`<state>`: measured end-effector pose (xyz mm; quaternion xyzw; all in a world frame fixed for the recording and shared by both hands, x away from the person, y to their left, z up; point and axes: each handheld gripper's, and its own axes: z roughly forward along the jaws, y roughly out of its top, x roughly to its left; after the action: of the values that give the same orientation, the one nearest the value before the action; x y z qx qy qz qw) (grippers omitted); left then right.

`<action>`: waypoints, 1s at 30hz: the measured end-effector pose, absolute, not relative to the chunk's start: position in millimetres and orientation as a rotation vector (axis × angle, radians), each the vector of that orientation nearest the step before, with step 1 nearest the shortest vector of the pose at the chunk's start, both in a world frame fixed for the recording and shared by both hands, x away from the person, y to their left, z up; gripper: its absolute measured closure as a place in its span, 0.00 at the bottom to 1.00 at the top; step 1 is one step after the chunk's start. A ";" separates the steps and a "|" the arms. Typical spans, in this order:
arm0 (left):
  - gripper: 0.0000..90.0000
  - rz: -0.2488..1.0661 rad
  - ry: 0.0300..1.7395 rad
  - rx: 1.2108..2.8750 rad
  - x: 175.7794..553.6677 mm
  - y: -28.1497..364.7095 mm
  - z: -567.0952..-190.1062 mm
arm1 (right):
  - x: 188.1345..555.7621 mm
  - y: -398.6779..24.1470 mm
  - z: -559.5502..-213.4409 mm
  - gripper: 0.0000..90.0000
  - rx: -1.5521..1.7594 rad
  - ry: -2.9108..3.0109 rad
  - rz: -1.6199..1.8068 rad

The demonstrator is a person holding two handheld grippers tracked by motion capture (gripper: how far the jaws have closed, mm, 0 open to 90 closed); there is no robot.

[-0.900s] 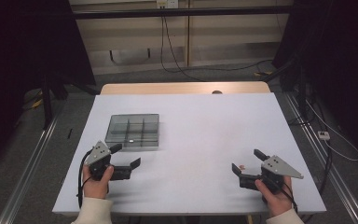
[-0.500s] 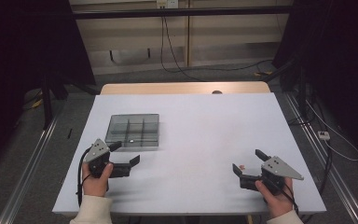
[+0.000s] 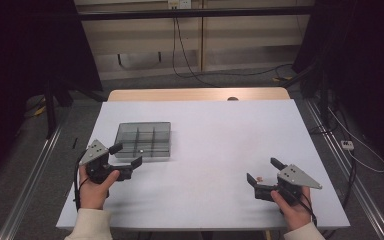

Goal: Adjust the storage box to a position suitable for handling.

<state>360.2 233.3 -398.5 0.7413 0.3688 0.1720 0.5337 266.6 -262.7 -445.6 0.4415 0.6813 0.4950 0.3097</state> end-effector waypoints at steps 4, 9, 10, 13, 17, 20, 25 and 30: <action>0.12 0.409 0.920 1.762 365.2 238.1 -397.4 | 268.0 -261.4 -445.1 0.04 1.166 1.798 1.306; 0.15 0.411 0.969 1.747 377.2 246.4 -397.0 | 271.6 -260.6 -444.8 0.04 1.170 1.795 1.296; 0.15 0.413 0.979 1.749 379.5 248.1 -396.7 | 271.6 -260.6 -444.8 0.04 1.170 1.795 1.296; 0.19 0.425 0.997 1.741 385.6 252.0 -395.4 | 273.5 -261.9 -445.8 0.04 1.186 1.788 1.309; 0.21 0.424 1.023 1.752 394.8 255.4 -396.5 | 275.0 -261.7 -445.4 0.04 1.185 1.788 1.302; 0.24 0.422 1.037 1.751 400.6 258.2 -398.1 | 275.5 -259.5 -444.3 0.04 1.177 1.796 1.295; 0.29 0.436 1.060 1.750 413.7 262.6 -400.0 | 276.2 -257.6 -443.6 0.04 1.186 1.798 1.285; 0.38 0.448 1.099 1.723 430.9 271.2 -402.9 | 277.7 -255.9 -443.3 0.04 1.185 1.802 1.277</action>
<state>430.9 271.2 -402.9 0.7129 0.4544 0.1853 0.5009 277.7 -255.9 -443.3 0.4491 0.6830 0.4839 0.3125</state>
